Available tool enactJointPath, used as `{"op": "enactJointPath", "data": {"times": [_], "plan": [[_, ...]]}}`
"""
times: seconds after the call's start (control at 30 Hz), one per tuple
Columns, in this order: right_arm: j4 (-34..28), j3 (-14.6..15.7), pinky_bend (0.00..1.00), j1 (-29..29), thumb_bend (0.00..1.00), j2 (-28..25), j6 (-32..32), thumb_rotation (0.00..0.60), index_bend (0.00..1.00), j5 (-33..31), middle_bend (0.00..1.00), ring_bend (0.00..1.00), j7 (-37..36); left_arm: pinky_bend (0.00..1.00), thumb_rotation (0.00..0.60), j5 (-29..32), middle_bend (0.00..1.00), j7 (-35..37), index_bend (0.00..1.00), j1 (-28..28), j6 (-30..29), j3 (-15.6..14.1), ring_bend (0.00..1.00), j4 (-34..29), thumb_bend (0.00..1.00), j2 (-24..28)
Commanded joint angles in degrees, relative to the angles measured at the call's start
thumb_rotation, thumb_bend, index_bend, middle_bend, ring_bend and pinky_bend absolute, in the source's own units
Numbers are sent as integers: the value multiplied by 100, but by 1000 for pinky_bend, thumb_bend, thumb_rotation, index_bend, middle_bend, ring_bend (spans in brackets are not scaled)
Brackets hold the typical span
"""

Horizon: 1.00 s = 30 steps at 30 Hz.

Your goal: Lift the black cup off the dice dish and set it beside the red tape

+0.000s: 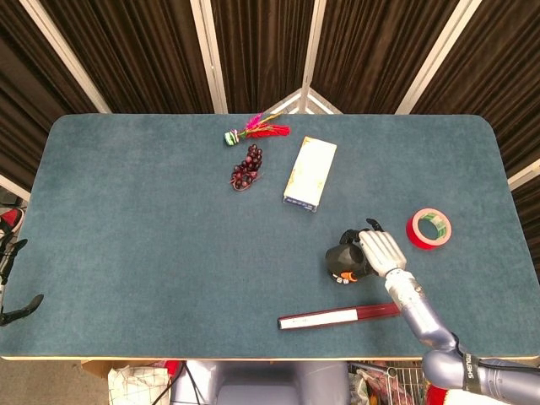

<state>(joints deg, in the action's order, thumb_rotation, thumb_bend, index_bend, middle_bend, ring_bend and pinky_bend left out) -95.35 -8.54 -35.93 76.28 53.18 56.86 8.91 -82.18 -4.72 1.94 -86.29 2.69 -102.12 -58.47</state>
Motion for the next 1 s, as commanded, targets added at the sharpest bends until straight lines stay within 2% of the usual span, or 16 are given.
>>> {"op": "enactJointPath", "data": {"times": [0.03, 0.47, 0.87, 1.0], "plan": [[-168, -75, 0, 89, 163, 130, 482, 600, 489, -57, 647, 329, 1835, 88, 600, -3, 0, 3, 126, -6, -11, -1, 0, 0, 311, 2], [762, 63, 0, 114, 163, 297, 1236, 600, 489, 319, 647, 328, 2673, 88, 600, 16, 0, -8, 126, -2, -5, 7, 0, 6, 311, 0], [1012, 141, 0, 156, 163, 198, 735, 600, 489, -155, 647, 327, 2588, 88, 600, 33, 0, -123, 126, 6, 7, 2, 0, -4, 311, -43], [1003, 143, 0, 141, 163, 159, 615, 600, 484, -256, 634, 277, 2547, 88, 600, 41, 0, -147, 127, 7, 9, 1, 0, -4, 310, -50]]}}
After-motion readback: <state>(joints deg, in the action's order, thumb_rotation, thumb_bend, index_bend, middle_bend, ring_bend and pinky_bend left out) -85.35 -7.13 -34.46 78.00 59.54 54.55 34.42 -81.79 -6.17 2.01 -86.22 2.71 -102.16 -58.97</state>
